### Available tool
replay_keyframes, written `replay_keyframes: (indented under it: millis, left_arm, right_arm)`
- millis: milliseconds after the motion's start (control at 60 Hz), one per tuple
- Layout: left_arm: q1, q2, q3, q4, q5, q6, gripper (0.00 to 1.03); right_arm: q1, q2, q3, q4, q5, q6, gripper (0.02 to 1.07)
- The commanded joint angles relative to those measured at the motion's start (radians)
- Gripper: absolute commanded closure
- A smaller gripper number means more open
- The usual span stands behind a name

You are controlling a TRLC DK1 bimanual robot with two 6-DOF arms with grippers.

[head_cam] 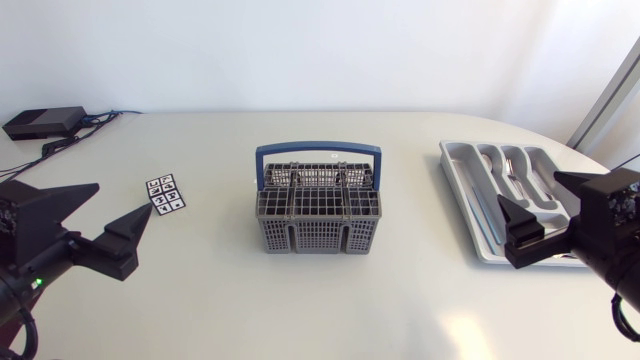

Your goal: Transfer all utensils from the basket to the drawer tray.

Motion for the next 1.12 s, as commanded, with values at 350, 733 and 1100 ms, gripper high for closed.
replay_keyframes:
  millis: [350, 733, 1100]
  left_arm:
    - [0.075, -0.231, -0.234, 0.112, -0.013, -0.15, 0.04]
    - [0.128, -0.406, -0.395, 0.192, -0.025, -0.248, 0.04]
    - [0.128, -0.406, -0.395, 0.192, -0.025, -0.248, 0.04]
  right_arm:
    - [-0.048, -0.229, -0.198, 0.069, -0.015, 0.206, 0.07]
    - [-0.089, -0.442, -0.362, 0.122, -0.029, 0.376, 0.07]
    - [-0.092, -0.457, -0.374, 0.126, -0.03, 0.387, 0.07]
